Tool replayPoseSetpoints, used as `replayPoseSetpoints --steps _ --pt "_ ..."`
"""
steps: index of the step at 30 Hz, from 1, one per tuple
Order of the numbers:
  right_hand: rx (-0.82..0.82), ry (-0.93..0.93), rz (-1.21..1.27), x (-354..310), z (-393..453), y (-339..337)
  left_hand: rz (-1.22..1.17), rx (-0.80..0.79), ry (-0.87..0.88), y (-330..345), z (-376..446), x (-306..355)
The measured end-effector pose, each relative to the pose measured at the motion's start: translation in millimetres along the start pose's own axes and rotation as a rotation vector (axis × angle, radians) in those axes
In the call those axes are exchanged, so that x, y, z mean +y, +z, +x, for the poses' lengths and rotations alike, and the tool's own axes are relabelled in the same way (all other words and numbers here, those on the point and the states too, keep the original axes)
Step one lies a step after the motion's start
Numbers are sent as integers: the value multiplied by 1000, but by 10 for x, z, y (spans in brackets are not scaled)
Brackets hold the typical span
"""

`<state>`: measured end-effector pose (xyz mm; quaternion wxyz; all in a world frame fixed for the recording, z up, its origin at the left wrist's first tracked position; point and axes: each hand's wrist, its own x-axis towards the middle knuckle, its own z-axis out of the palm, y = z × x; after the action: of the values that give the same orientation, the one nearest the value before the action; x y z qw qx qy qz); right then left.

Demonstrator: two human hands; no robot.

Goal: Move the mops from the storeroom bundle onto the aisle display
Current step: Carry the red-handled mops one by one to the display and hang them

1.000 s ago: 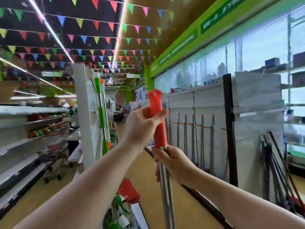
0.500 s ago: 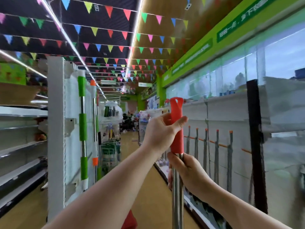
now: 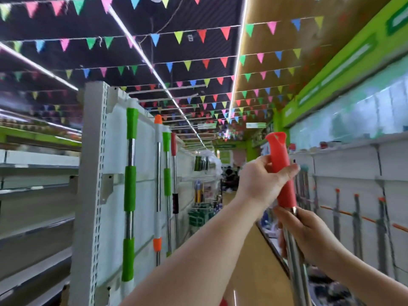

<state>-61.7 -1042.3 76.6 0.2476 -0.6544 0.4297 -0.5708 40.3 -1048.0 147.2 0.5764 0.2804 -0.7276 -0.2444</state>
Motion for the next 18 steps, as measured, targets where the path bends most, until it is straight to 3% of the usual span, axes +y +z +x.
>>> replayPoseSetpoints --steps 6,10,18 --pt "-6 44 39 631 952 -347 -64 -57 -49 417 847 -681" --pt "-2 20 51 1093 1581 -564 60 -86 -66 733 1367 -1121" --pt "-131 -71 140 1984 2882 -831 112 95 -62 1304 2397 -2033"
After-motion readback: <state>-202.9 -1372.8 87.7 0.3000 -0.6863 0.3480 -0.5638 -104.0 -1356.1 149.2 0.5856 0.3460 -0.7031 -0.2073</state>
